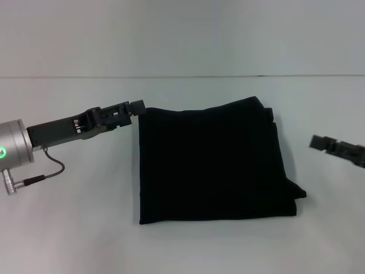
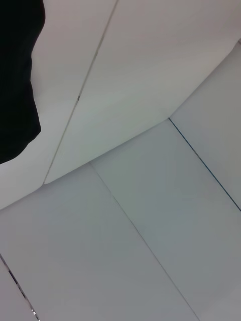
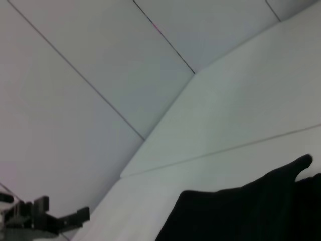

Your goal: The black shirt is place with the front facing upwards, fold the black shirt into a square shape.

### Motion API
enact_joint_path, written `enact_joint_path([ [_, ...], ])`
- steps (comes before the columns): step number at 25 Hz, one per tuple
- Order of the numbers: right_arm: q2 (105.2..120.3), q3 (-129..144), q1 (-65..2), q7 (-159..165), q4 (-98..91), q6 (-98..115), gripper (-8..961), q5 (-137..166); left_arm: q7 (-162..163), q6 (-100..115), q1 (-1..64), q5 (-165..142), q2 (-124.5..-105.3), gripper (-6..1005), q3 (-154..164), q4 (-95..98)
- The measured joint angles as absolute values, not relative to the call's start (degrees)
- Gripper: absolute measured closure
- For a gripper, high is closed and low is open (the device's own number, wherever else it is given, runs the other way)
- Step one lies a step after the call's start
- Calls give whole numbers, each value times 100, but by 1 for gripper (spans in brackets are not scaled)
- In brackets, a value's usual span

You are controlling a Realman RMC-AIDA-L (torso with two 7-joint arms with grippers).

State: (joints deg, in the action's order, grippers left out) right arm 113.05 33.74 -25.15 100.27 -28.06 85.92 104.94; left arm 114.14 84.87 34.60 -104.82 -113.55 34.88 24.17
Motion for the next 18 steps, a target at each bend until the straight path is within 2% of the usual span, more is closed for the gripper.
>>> enact_joint_path([
  [7,11576,3412,-2891,9901,-2698,7714,104,10875,11397,8499,3448,-10468,-11355,87,3481,2417],
  [18,11676,3497,-3351,9849,-2290,6782,154,11148,11383,8544,3427,-10467,-11355,88,3480,2440],
])
